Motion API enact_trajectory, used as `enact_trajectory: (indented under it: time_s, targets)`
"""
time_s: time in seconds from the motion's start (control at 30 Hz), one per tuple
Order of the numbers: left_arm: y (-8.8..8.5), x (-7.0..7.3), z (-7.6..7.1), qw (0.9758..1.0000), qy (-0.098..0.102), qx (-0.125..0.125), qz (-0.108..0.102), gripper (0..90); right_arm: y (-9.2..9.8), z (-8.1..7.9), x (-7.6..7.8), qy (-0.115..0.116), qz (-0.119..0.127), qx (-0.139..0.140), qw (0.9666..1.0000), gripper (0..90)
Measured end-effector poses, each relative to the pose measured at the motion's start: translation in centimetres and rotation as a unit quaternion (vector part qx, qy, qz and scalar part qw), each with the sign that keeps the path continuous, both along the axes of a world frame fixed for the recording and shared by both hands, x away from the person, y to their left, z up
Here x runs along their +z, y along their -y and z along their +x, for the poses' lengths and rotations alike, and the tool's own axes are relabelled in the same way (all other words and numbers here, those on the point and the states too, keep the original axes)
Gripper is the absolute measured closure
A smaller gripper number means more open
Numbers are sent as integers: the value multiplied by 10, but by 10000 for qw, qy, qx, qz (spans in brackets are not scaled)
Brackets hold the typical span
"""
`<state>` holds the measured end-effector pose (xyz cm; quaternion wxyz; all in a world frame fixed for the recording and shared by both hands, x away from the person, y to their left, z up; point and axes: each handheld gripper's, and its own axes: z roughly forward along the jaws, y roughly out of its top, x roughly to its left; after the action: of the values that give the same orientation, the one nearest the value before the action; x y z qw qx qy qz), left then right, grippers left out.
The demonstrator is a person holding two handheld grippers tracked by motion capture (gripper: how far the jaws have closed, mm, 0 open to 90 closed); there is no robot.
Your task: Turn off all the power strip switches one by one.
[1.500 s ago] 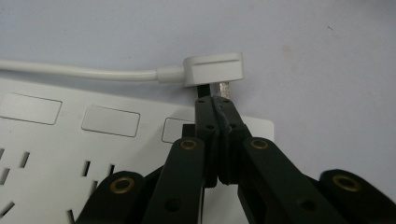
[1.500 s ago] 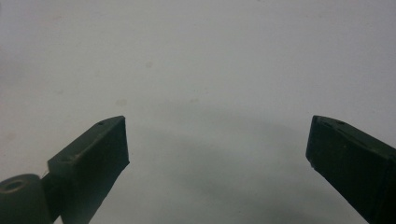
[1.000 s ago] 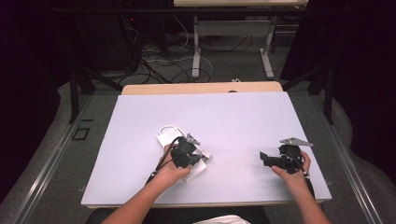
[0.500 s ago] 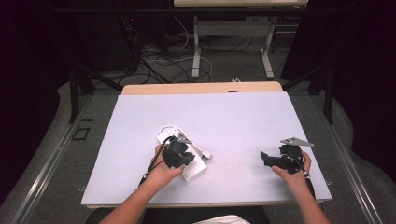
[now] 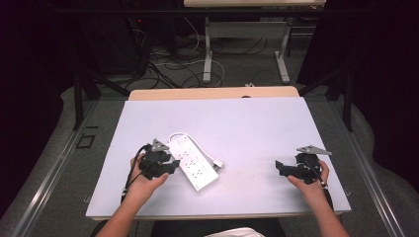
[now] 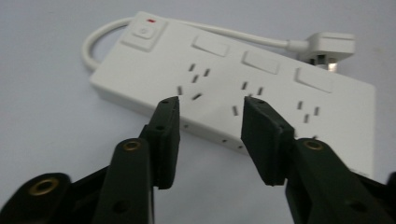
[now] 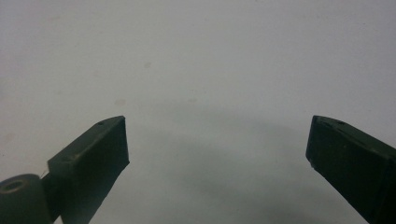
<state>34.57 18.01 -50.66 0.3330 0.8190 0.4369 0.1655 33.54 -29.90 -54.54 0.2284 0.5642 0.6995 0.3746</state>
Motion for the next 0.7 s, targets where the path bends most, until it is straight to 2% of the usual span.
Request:
enact_trajectory:
  time_s: [0.03, 0.1, 0.13, 0.27, 0.37, 0.43, 0.47, 0.5, 0.57, 0.6, 0.63, 0.7]
  targets:
    - [-4, -1, 0, 10000, -16, 46, -10, 490, 0, 0, 0, 0, 3, -12, 10000, 52]
    - [-13, -4, 1, 9997, 117, 194, 35, 446, -1, 0, 0, 2, -3, -5, 10000, 52]
    - [-18, -6, 2, 9994, 139, 328, -15, 433, -1, 0, 0, -1, -4, 4, 10000, 52]
    - [-33, -7, 6, 9984, 238, 521, -23, 425, -1, 0, 0, 3, -2, 2, 10000, 52]
    - [-47, -10, 10, 9971, 335, 665, -170, 409, 0, 0, 0, 11, 13, -9, 10000, 52]
    - [-54, -11, 11, 9959, 280, 828, -240, 398, 0, 0, 0, -3, 39, -26, 10000, 52]
    - [-57, -12, 11, 9947, 269, 928, -348, 385, 1, 0, 0, -9, 44, -33, 10000, 52]
    - [-60, -12, 11, 9945, 278, 938, -360, 373, 1, 0, 0, -5, 44, -32, 10000, 52]
    - [-65, -14, 9, 9918, 257, 1172, -435, 348, 1, 0, 0, -10, 44, -30, 10000, 52]
    - [-69, -16, 10, 9904, 259, 1240, -556, 335, 1, 0, 0, -10, 31, -21, 10000, 52]
    - [-72, -17, 10, 9897, 226, 1270, -615, 313, 1, 0, 0, -15, 23, -17, 10000, 52]
    - [-76, -20, 11, 9879, 197, 1361, -721, 215, 0, 0, -1, -23, 10, -18, 10000, 52]
